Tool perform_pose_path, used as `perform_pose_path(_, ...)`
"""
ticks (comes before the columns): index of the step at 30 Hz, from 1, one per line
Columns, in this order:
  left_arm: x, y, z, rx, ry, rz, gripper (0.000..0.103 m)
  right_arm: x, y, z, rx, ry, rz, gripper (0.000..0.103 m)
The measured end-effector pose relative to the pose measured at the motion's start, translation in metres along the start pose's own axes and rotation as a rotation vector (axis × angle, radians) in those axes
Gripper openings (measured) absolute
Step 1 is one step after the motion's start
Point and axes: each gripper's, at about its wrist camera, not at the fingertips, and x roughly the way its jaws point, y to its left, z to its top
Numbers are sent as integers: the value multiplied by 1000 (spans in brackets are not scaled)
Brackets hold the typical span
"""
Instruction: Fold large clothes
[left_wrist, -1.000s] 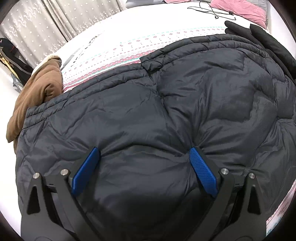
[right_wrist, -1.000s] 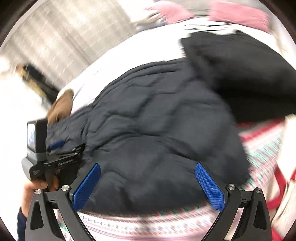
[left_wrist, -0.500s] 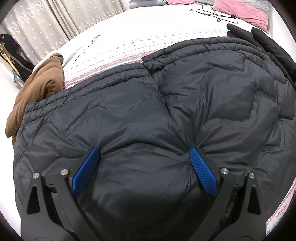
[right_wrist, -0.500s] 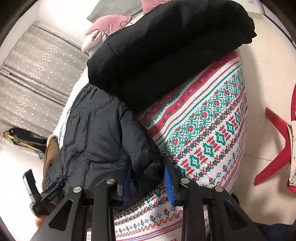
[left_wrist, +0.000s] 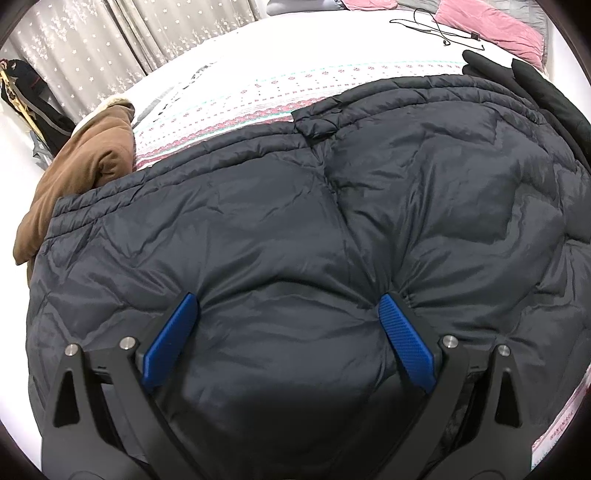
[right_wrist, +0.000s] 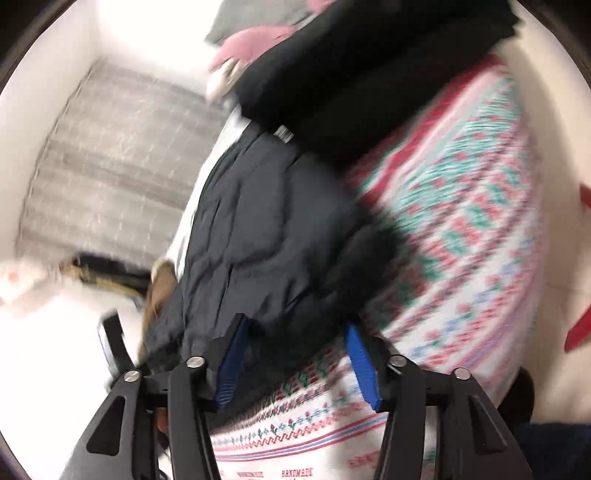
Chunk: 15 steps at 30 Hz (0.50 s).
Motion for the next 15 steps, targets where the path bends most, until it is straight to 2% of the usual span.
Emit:
perform_pose_path(3,0,0,0,-1,0,-2,100,2,12,-2,-29,-44,-24,55)
perform_pose_path(9,0,0,0,-5,-2,-5,100,8,17,6,68,-111,48,56)
perform_pose_path(15,0,0,0,-6,-2,-7,100,18,28,1,51,-149,-2,56)
